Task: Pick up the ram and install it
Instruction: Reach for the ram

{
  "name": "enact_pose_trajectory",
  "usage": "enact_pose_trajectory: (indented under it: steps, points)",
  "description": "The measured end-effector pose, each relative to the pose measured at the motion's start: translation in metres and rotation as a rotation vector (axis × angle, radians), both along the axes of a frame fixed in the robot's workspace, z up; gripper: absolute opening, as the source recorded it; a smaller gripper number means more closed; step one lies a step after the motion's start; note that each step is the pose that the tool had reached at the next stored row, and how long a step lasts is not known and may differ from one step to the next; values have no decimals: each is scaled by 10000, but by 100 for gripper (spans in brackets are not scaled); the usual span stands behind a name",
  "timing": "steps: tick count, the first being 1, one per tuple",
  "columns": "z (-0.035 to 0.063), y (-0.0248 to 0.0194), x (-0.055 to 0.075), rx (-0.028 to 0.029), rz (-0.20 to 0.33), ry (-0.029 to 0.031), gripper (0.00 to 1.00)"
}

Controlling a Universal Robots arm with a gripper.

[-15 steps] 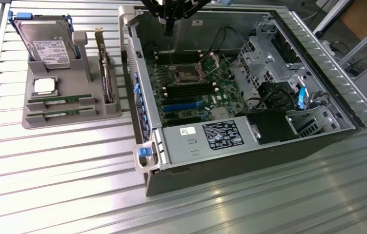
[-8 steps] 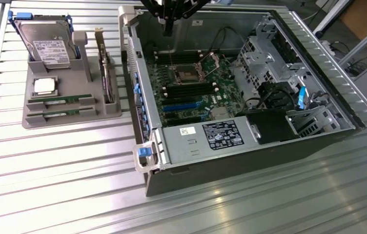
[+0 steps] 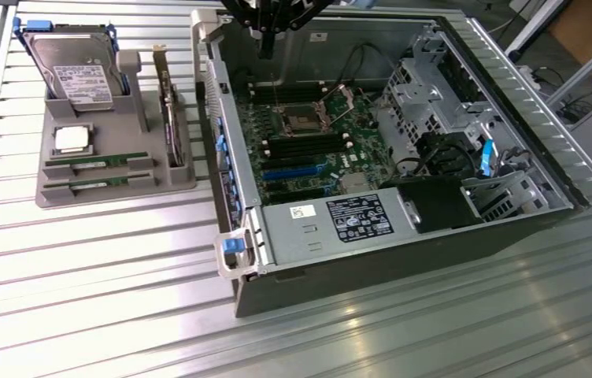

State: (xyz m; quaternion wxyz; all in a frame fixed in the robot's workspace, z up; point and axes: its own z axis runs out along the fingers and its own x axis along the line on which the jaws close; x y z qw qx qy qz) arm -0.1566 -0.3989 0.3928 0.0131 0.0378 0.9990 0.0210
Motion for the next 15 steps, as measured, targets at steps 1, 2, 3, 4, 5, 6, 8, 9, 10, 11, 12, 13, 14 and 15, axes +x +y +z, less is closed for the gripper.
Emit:
enact_pose_trajectory:
  steps: [1, 2, 3, 4, 5, 6, 8, 9, 10, 11, 12, 13, 14, 15]
  points:
    - [0, 0, -7, 0, 0, 0, 10]
    - [0, 0, -18, -1, 0, 1, 10]
    - [0, 0, -31, 0, 0, 0, 10]
    - [0, 0, -44, 0, 0, 0, 10]
    - [0, 0, -53, 1, 0, 0, 10]
    - [0, 0, -62, -1, 0, 1, 10]
    - [0, 0, -93, 0, -1, 0, 10]
    - [0, 0, -101, 0, -1, 0, 10]
    - [0, 0, -113, 0, -1, 0, 10]
    - [0, 0, -124, 0, -1, 0, 10]
    - [0, 0, -134, 0, -1, 0, 10]
    - [0, 0, -148, 0, -1, 0, 10]
    - [0, 0, -156, 0, -1, 0, 10]
    - [0, 0, -165, -1, 0, 1, 10]
